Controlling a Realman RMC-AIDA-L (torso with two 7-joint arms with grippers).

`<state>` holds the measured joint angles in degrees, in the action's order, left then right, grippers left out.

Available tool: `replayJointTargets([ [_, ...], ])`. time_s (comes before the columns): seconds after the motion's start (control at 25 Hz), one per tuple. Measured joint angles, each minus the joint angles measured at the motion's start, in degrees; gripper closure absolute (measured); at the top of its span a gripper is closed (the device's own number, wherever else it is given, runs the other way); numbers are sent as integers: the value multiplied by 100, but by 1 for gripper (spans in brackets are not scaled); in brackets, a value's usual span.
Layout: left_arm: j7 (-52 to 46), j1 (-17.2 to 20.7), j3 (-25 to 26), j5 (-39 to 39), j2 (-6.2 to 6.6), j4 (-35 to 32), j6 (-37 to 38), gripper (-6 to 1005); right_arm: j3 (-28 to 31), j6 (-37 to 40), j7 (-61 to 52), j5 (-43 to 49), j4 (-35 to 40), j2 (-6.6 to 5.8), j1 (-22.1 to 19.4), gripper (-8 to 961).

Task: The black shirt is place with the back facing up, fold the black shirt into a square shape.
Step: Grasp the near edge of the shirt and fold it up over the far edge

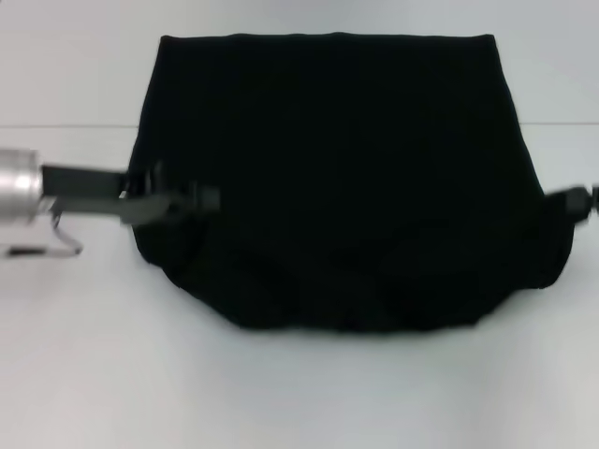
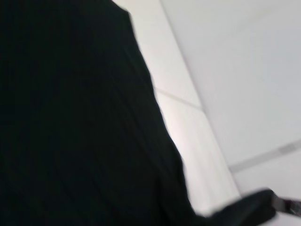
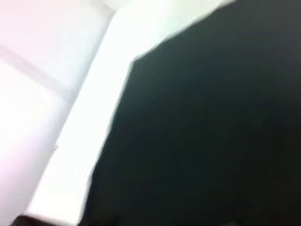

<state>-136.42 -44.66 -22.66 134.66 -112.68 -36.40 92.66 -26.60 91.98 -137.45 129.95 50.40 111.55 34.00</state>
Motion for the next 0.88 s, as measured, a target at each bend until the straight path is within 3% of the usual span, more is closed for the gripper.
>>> replayJointTargets([
  [0.08, -66, -314, -125, 9, 48, 391, -1000, 954, -101, -1147, 73, 92, -563, -23, 345, 901],
  [0.12, -66, -314, -125, 9, 48, 391, -1000, 954, -101, -1147, 73, 92, -563, -23, 345, 901],
  [0.24, -79, -568, -339, 13, 20, 619, -1963, 954, -275, -2298, 230, 104, -1208, -20, 695, 901],
  [0.44, -123, -727, -1058, 18, -259, 676, -3701, 954, -872, -4114, 294, 103, -1922, 120, 1100, 900],
  [0.64, -78, -704, -2110, 22, -510, 686, -5000, 954, -1419, -5505, 305, 101, -2344, 316, 1314, 901],
  [0.76, -73, -699, -2430, 24, -579, 687, -5490, 954, -1636, -5994, 389, 97, -2365, 444, 1396, 901],
  [0.88, -30, -742, -2499, 11, -608, 687, -5830, 953, -1683, -6365, 439, 94, -2350, 494, 1490, 901],
])
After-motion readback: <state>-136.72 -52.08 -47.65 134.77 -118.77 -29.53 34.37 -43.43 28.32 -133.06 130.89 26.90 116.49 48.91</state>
